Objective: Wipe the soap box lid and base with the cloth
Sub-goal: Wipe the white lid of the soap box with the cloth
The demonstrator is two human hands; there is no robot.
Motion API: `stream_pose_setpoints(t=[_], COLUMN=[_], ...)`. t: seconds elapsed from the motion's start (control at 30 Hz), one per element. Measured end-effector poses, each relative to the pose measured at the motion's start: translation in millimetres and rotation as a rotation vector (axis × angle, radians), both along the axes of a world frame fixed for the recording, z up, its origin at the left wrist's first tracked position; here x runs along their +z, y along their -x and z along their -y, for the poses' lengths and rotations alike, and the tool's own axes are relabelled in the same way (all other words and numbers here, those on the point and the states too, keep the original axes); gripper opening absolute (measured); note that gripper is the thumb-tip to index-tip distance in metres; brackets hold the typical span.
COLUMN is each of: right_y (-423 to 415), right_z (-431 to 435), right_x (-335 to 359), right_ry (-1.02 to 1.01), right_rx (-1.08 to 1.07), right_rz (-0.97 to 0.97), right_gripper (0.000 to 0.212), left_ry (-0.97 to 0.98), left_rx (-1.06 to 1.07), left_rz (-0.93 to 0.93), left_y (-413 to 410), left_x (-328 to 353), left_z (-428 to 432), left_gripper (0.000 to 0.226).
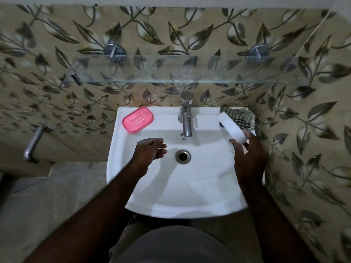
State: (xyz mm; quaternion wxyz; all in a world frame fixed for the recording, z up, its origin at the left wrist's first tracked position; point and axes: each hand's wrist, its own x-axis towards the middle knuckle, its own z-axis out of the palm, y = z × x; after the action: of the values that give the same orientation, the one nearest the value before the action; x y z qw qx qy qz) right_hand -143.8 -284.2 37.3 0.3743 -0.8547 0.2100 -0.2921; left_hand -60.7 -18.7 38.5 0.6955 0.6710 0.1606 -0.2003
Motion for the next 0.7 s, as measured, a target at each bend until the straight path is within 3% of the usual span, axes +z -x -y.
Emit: stream_pose_setpoints(t=[0.27,0.37,0.53,0.7], right_y=[12,12,5,-3], right_z=[-33,-44,-61,-73], right_x=[27,38,43,44], right_ry=[-0.233,-0.286,-0.324,-0.388], right_rx=[0.039,0.081,0.218,0.297], right_rz=[0.142,0.114,0.027,0.039], right_gripper=[0.039,0.040,0.041,0.038], left_ry=[0.008,-0.021,-0.064,-0.036], left_rx=[-0.013,-0.081,-0.251,-0.259], left_rz=[0.135,0.216,0.272,0.325], left_y=[2,-1,-9,-12], left_x=[21,29,38,49], left_z=[5,12,19,19], left_gripper=[0.010,0.011,0.038,0.041])
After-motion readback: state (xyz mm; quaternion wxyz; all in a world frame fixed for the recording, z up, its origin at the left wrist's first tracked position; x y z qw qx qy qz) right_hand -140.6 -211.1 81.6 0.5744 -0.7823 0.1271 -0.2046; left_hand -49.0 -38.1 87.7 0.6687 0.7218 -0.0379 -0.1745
